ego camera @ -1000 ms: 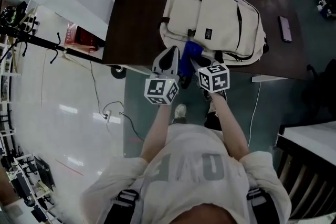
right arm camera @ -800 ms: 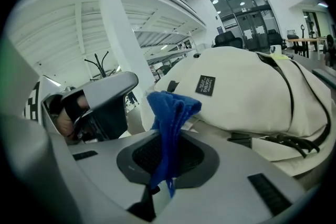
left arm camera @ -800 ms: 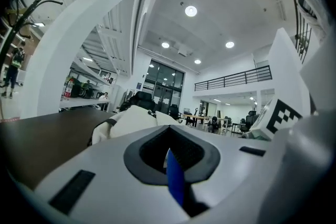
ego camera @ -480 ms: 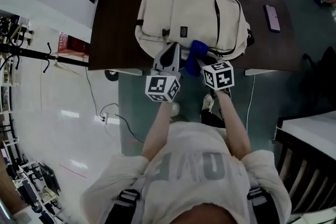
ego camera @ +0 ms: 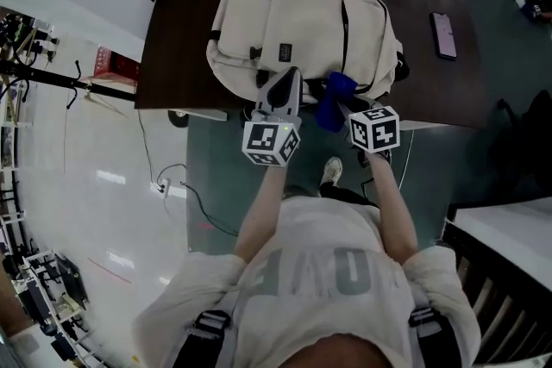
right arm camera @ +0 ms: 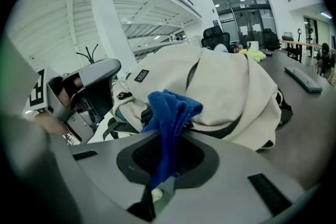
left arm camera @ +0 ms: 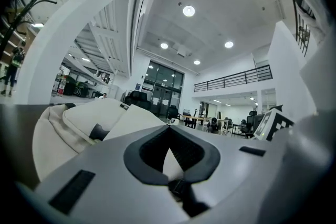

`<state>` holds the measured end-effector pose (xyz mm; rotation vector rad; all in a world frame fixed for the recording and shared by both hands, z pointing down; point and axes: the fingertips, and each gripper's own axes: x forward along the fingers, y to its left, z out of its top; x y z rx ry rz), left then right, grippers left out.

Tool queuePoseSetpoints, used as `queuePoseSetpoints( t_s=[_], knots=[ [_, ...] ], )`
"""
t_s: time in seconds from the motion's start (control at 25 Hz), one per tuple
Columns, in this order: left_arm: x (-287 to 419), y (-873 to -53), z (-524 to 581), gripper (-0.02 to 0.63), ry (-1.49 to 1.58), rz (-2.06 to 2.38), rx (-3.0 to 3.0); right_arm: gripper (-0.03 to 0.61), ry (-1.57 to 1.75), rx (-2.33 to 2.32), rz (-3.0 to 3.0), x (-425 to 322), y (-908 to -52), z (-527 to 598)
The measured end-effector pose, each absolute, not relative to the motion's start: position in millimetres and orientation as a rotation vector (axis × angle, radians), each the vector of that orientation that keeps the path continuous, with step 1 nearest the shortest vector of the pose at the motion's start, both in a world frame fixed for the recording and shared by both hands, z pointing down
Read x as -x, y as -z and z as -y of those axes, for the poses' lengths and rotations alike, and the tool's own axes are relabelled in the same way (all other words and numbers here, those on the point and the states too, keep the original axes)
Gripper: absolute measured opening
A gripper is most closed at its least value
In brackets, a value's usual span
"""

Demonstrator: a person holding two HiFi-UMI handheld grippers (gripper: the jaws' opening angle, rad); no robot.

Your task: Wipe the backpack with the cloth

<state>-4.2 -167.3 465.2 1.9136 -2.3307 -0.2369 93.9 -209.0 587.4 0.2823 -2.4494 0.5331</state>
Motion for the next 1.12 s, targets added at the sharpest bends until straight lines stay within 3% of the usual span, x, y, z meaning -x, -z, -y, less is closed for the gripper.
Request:
queuePoseSetpoints(
  t_s=[1.12],
  knots=[
    [-39, -462, 231, 0.005, 0.257, 2.291, -1.978, 0.043, -0.442, -0.539, 2.406, -208, -581, 318]
  ],
)
